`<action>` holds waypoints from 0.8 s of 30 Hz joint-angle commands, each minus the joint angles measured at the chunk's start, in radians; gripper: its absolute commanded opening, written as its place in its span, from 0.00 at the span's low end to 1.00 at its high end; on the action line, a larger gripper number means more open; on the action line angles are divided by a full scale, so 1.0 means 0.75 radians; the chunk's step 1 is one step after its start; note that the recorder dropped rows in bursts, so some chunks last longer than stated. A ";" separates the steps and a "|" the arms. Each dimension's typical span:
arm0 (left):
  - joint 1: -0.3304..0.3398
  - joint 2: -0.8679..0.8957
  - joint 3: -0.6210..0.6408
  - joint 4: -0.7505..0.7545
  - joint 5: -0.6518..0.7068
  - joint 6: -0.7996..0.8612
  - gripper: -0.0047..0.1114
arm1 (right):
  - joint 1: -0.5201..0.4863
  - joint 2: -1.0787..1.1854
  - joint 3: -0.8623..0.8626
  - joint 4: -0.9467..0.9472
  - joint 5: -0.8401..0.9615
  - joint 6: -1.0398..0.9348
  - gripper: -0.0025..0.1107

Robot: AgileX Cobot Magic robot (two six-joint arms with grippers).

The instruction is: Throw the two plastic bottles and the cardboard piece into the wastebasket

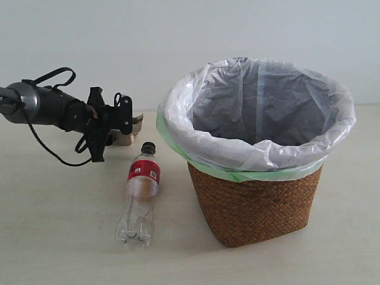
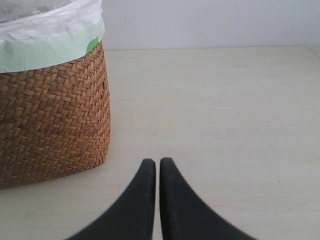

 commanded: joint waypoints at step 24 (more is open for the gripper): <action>0.000 -0.362 0.015 -0.780 0.642 0.133 0.59 | -0.008 -0.006 -0.002 -0.009 -0.010 -0.006 0.02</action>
